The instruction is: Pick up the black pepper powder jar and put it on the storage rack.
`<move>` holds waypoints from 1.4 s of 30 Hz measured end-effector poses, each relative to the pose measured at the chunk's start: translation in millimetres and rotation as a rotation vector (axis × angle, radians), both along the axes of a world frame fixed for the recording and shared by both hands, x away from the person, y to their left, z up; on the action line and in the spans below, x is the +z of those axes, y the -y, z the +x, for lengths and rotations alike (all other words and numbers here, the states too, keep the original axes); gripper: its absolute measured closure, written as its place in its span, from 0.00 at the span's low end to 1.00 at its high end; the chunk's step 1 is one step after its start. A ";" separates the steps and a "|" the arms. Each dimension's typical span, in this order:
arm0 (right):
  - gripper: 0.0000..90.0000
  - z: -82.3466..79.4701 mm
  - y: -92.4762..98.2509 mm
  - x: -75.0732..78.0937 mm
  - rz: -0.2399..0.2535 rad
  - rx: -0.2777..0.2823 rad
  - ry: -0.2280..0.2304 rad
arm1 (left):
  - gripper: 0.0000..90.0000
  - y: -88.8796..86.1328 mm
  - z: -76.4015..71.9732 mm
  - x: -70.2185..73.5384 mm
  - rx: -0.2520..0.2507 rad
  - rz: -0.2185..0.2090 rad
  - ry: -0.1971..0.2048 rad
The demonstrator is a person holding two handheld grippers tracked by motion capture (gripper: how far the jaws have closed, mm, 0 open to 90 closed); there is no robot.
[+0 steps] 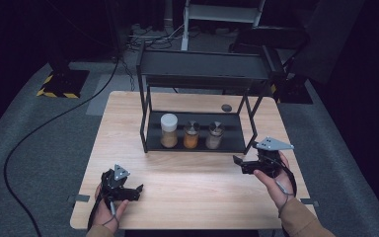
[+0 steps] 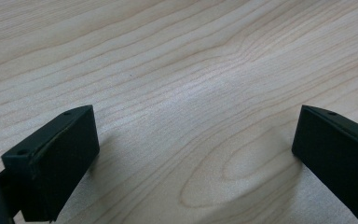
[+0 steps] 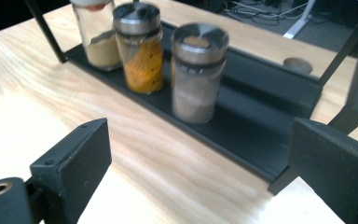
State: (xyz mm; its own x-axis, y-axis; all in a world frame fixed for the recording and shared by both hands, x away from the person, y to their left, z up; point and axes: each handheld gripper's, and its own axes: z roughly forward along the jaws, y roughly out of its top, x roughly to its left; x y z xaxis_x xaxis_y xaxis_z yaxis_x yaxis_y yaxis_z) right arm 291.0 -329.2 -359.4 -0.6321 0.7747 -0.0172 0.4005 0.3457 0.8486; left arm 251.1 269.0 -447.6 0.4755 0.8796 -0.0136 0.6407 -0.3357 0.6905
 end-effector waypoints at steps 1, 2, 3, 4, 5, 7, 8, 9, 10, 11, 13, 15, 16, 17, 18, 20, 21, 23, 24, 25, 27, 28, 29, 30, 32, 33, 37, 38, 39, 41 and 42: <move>0.07 -0.7 0.6 -2.6 0.000 0.004 -0.002 | 0.01 0.0 0.0 0.0 0.000 0.000 0.000; 0.07 -1.5 1.1 -5.0 -0.002 0.006 -0.003 | 0.01 0.1 0.0 0.1 0.000 0.000 0.000; 0.07 -2.2 1.4 -7.4 -0.002 0.007 -0.006 | 0.01 0.1 0.0 0.1 0.000 0.000 -0.001; 0.07 -3.1 1.5 -9.4 -0.004 0.007 -0.010 | 0.01 0.0 0.0 0.1 0.000 0.001 -0.001; 0.07 -4.0 1.6 -11.5 -0.006 0.008 -0.012 | 0.01 0.1 0.0 0.1 0.000 0.000 -0.001; 0.07 -4.7 1.6 -13.6 -0.011 0.009 -0.012 | 0.01 0.0 0.0 0.1 0.000 0.000 0.000; 0.07 -5.9 1.7 -17.8 -0.021 0.014 -0.016 | 0.01 0.0 0.1 0.1 0.000 0.000 0.000; 0.07 -6.6 1.4 -20.1 -0.029 0.014 -0.016 | 0.01 0.1 0.0 0.1 0.000 0.000 -0.001; 0.07 -7.1 1.2 -22.6 -0.034 0.014 -0.017 | 0.01 0.1 0.0 0.1 0.000 0.000 -0.001; 0.07 -7.1 1.2 -22.6 -0.034 0.014 -0.017 | 0.01 0.0 0.0 0.1 0.000 0.000 0.000; 0.07 -7.7 1.5 -30.3 -0.042 0.013 -0.026 | 0.01 0.0 0.0 0.1 0.000 0.000 0.000; 0.07 -8.1 1.4 -35.8 -0.048 0.014 -0.029 | 0.01 0.0 0.1 0.1 0.000 0.000 0.000; 0.07 -7.8 1.3 -37.9 -0.050 0.014 -0.036 | 0.01 0.0 0.0 0.1 0.000 0.000 0.000; 0.07 -7.7 1.2 -40.4 -0.051 0.013 -0.040 | 0.01 0.1 0.0 0.1 0.000 0.000 -0.001; 0.07 -7.7 1.1 -42.9 -0.055 0.012 -0.042 | 0.01 0.0 0.1 0.1 0.000 0.001 -0.001; 0.07 -7.2 1.6 -47.4 -0.060 0.011 -0.049 | 0.00 0.0 0.0 0.1 0.000 0.000 0.000; 0.07 -6.8 2.2 -49.5 -0.062 0.010 -0.052 | 0.01 0.0 0.0 0.1 0.000 0.000 0.000; 0.06 -6.2 3.1 -53.8 -0.066 0.003 -0.061 | 0.00 0.0 0.0 0.0 0.000 0.000 0.000; 0.06 -5.5 3.7 -55.9 -0.067 0.002 -0.068 | 0.01 0.1 0.0 0.1 0.000 0.000 -0.001; 0.06 -5.5 3.7 -55.9 -0.067 0.002 -0.068 | 0.01 0.1 0.0 0.1 0.000 0.000 -0.001; 0.06 -3.5 4.8 -61.6 -0.083 -0.002 -0.088 | 0.01 0.1 0.0 0.1 0.000 0.001 -0.001; 0.06 -2.7 5.4 -63.2 -0.088 -0.001 -0.095 | 0.01 0.0 0.0 0.1 0.000 0.000 0.000; 0.06 -2.1 6.1 -64.9 -0.090 -0.002 -0.102 | 0.00 0.0 0.0 0.1 0.000 0.000 0.000; 0.06 -1.9 6.5 -66.2 -0.093 -0.005 -0.107 | 0.01 0.0 0.1 0.1 0.000 0.001 0.000; 0.06 -1.6 7.4 -68.4 -0.100 -0.008 -0.112 | 0.01 0.1 0.0 0.1 0.000 0.000 -0.001; 0.06 -1.5 8.0 -69.7 -0.101 -0.011 -0.115 | 0.01 0.1 0.0 0.1 0.000 0.000 -0.001; 0.06 0.2 9.8 -73.2 -0.105 -0.016 -0.137 | 0.01 0.1 0.0 0.1 0.000 0.000 0.000; 0.06 1.2 10.8 -75.5 -0.106 -0.020 -0.153 | 0.01 0.1 0.0 0.1 0.000 0.000 0.000; 0.06 1.2 10.8 -75.5 -0.106 -0.020 -0.153 | 0.01 0.1 0.0 0.1 0.000 0.000 0.000; 0.06 1.3 11.5 -78.2 -0.114 -0.025 -0.165 | 0.01 0.1 0.0 0.2 0.000 0.001 -0.001; 0.06 1.3 11.5 -78.2 -0.114 -0.025 -0.165 | 0.01 0.1 0.0 0.2 0.000 0.001 -0.001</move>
State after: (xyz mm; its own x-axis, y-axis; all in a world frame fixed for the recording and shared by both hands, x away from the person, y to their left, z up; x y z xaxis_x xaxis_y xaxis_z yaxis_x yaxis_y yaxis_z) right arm 292.3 -340.7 -437.7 -0.6141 0.7892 -0.0032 0.5406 0.4237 0.7268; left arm 251.2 268.9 -447.5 0.4754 0.8797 -0.0132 0.6413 -0.3361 0.6898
